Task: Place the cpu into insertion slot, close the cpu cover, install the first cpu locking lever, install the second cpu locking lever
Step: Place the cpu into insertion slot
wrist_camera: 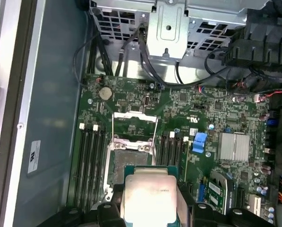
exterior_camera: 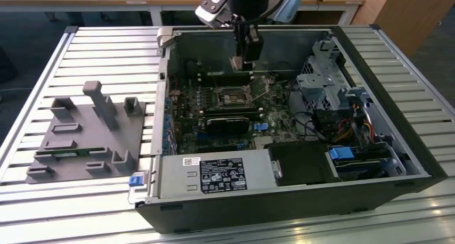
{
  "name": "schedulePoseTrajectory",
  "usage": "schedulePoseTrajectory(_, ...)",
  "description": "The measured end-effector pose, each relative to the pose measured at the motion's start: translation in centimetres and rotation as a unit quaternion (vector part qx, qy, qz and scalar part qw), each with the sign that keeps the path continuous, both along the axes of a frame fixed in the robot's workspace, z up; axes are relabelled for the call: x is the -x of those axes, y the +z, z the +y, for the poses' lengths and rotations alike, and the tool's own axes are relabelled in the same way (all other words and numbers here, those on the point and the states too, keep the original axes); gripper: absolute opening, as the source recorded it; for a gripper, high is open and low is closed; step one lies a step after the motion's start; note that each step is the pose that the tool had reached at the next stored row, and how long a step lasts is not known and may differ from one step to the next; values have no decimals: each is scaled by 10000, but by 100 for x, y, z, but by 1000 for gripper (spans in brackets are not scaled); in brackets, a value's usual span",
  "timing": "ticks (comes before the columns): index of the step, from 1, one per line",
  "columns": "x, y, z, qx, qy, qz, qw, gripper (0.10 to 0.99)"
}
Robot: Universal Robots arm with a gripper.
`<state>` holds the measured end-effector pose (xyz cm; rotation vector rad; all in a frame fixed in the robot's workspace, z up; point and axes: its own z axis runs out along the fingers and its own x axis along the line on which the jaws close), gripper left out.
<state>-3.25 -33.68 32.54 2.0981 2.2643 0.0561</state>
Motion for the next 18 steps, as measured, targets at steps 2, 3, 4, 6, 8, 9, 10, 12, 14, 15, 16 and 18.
schedulePoseTrajectory(2, 0, -19, 1, -1, -89, -16, 10000, 525)
schedulePoseTrajectory(3, 0, -29, 2, 0, -126, -21, 9999, 525)
schedulePoseTrajectory(4, 0, -39, 3, 0, -157, -26, 9999, 525)
schedulePoseTrajectory(6, 0, -59, 4, 3, -168, -33, 9999, 525)
schedulePoseTrajectory(8, 0, -81, 5, 8, -169, -33, 9999, 525)
schedulePoseTrajectory(9, 0, -92, 5, 11, -169, -34, 9999, 525)
schedulePoseTrajectory(10, 0, -103, 5, 14, -169, -34, 9998, 525)
schedulePoseTrajectory(12, 0, -124, 5, 20, -169, -34, 9998, 525)
schedulePoseTrajectory(14, 0, -147, 5, 25, -169, -34, 9998, 525)
schedulePoseTrajectory(15, 0, -158, 5, 26, -169, -34, 9998, 525)
schedulePoseTrajectory(16, 0, -166, 5, 26, -169, -35, 9998, 525)
schedulePoseTrajectory(18, 0, -179, 5, 26, -169, -34, 9998, 525)
